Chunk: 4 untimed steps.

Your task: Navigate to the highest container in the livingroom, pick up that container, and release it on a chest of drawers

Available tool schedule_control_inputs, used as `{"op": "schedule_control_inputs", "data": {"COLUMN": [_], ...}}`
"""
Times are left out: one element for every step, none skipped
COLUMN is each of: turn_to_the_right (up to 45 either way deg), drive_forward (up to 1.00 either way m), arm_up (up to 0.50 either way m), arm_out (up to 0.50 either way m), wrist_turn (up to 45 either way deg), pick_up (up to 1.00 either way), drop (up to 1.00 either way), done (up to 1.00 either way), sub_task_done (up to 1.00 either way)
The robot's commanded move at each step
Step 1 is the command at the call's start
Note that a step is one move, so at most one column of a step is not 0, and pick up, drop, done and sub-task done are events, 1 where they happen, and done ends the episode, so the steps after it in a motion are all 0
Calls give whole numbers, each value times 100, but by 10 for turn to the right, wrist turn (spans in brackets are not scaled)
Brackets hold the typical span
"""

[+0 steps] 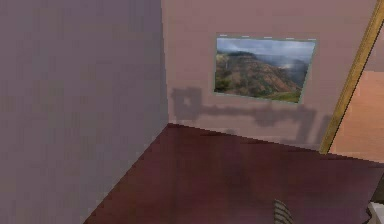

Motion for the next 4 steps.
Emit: {"op": "schedule_control_inputs", "data": {"turn_to_the_right": [0, -450, -240, 0], "drive_forward": [0, 0, 0, 25], "arm_up": [0, 0, 0, 0], "arm_out": [-48, 0, 0, 0], "wrist_turn": [0, 0, 0, 0], "pick_up": [0, 0, 0, 0], "drop": [0, 0, 0, 0], "done": [0, 0, 0, 0], "sub_task_done": [0, 0, 0, 0]}}
